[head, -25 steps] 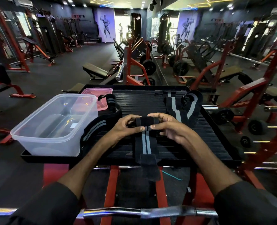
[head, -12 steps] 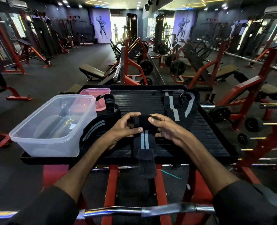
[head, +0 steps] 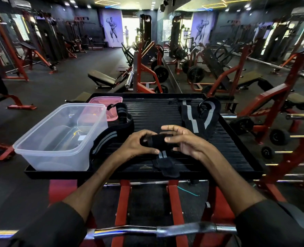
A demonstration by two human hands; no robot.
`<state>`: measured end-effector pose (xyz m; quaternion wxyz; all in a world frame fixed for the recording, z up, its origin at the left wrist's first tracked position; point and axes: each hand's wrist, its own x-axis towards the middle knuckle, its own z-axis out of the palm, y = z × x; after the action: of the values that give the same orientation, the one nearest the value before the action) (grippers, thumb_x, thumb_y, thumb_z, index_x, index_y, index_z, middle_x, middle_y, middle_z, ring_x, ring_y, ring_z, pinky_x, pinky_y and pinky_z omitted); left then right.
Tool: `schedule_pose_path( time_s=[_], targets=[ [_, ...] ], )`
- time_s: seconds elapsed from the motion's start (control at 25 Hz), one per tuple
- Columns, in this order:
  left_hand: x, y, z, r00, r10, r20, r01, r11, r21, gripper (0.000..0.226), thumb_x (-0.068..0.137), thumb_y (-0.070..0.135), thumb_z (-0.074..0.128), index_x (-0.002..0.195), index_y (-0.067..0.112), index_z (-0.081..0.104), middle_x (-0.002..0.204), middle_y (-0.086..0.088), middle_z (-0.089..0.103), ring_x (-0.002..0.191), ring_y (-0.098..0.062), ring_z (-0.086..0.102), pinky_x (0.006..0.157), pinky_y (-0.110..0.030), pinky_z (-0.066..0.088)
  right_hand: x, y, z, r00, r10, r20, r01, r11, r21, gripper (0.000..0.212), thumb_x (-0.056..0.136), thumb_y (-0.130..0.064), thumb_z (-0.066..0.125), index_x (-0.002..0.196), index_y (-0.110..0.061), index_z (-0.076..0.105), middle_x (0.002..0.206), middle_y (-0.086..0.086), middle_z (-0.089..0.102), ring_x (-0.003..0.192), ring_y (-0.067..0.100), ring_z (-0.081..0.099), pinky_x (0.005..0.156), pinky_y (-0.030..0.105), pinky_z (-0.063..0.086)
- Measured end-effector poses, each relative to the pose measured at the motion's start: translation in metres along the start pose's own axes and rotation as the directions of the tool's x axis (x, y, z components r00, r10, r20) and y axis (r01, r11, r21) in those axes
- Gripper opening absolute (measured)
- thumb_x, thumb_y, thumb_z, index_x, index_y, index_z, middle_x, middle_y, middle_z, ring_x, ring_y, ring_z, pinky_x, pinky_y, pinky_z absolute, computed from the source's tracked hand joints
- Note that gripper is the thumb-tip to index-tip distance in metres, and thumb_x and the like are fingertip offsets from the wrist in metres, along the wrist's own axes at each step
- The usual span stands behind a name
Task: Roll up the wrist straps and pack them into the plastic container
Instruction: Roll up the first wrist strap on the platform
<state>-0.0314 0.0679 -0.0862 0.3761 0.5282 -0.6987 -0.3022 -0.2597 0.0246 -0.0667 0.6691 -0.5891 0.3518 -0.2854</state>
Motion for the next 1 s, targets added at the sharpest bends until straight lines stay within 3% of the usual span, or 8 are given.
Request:
schedule_pose_path(
  time_s=[0.08, 0.2, 0.32, 0.44, 0.56, 0.64, 0.8, 1.0],
  targets=[
    [-0.001, 0.002, 0.002, 0.993, 0.081, -0.082, -0.079, 0.996, 0.032, 0.058, 0.059, 0.019, 0.096, 0.105, 0.038, 0.065, 0.104, 0.018, 0.068, 0.095, 0.015, 0.06, 0.087, -0.007, 0.042, 0.001, -0.004, 0.002, 0.998, 0.048, -0.052, -0.049, 0.999, -0.018, 0.051, 0.082, -0.021, 0.077, 0.131, -0.026, 0.062, 0.126, -0.003, 0.069, 0.116, 0.016, 0.061, 0.096, 0.042, 0.041],
    [-0.001, 0.003, 0.002, 0.958, 0.216, -0.189, -0.202, 0.975, 0.091, 0.061, 0.059, 0.016, 0.095, 0.111, 0.028, 0.064, 0.11, 0.013, 0.066, 0.103, 0.019, 0.055, 0.094, -0.004, 0.037, 0.003, -0.007, 0.008, 0.995, 0.082, -0.058, -0.089, 0.987, -0.136, 0.036, 0.09, -0.035, 0.073, 0.123, -0.025, 0.061, 0.113, -0.004, 0.071, 0.106, 0.015, 0.065, 0.086, 0.035, 0.045],
    [0.0, 0.008, 0.0, 0.947, 0.248, -0.205, -0.235, 0.968, 0.088, 0.062, 0.062, 0.013, 0.093, 0.114, 0.027, 0.063, 0.115, 0.01, 0.064, 0.106, 0.016, 0.055, 0.093, -0.005, 0.04, 0.004, -0.007, 0.008, 0.997, 0.03, -0.066, -0.037, 0.994, -0.1, 0.051, 0.08, -0.038, 0.079, 0.125, -0.019, 0.063, 0.111, 0.002, 0.072, 0.104, 0.022, 0.067, 0.088, 0.041, 0.048],
    [0.002, 0.012, -0.004, 0.997, 0.061, -0.042, -0.067, 0.985, -0.157, 0.059, 0.074, 0.01, 0.087, 0.122, 0.027, 0.058, 0.123, 0.01, 0.061, 0.11, 0.012, 0.057, 0.09, -0.009, 0.045, 0.005, -0.003, 0.006, 0.994, -0.038, -0.106, 0.038, 0.999, -0.011, 0.051, 0.082, -0.028, 0.081, 0.128, -0.014, 0.064, 0.114, 0.006, 0.073, 0.108, 0.024, 0.068, 0.094, 0.042, 0.05],
    [0.003, 0.007, -0.009, 0.965, -0.151, 0.213, 0.222, 0.904, -0.366, 0.047, 0.085, 0.036, 0.076, 0.128, 0.033, 0.058, 0.131, 0.004, 0.064, 0.123, -0.01, 0.061, 0.099, -0.031, 0.052, 0.003, 0.0, 0.004, 0.99, -0.094, -0.105, 0.096, 0.995, 0.007, 0.044, 0.083, -0.01, 0.08, 0.125, -0.013, 0.067, 0.12, 0.014, 0.073, 0.111, 0.027, 0.069, 0.101, 0.046, 0.05],
    [0.004, 0.005, -0.01, 0.942, -0.188, 0.278, 0.288, 0.879, -0.379, 0.049, 0.086, 0.048, 0.071, 0.129, 0.03, 0.058, 0.13, 0.005, 0.066, 0.122, -0.009, 0.062, 0.101, -0.034, 0.052, 0.001, -0.002, 0.004, 0.985, -0.141, -0.103, 0.14, 0.99, -0.015, 0.047, 0.079, 0.006, 0.077, 0.123, -0.009, 0.068, 0.114, 0.012, 0.074, 0.108, 0.025, 0.069, 0.1, 0.041, 0.052],
    [0.008, 0.01, -0.006, 0.946, -0.176, 0.271, 0.239, 0.946, -0.219, 0.064, 0.075, 0.054, 0.075, 0.126, 0.018, 0.059, 0.11, 0.003, 0.065, 0.1, -0.007, 0.061, 0.088, -0.027, 0.05, 0.002, -0.001, 0.006, 0.972, -0.216, -0.096, 0.213, 0.976, -0.04, 0.062, 0.065, 0.027, 0.067, 0.116, -0.009, 0.07, 0.103, 0.004, 0.076, 0.1, 0.015, 0.071, 0.084, 0.029, 0.059],
    [0.01, 0.005, 0.0, 0.999, -0.045, 0.018, 0.048, 0.969, -0.243, 0.051, 0.068, 0.014, 0.091, 0.114, 0.015, 0.068, 0.105, 0.006, 0.072, 0.096, -0.001, 0.067, 0.085, -0.019, 0.049, 0.006, -0.005, 0.002, 0.983, -0.183, -0.029, 0.184, 0.982, 0.036, 0.072, 0.066, 0.031, 0.062, 0.122, -0.014, 0.068, 0.129, 0.014, 0.068, 0.113, 0.021, 0.067, 0.078, 0.03, 0.061]
  ],
)
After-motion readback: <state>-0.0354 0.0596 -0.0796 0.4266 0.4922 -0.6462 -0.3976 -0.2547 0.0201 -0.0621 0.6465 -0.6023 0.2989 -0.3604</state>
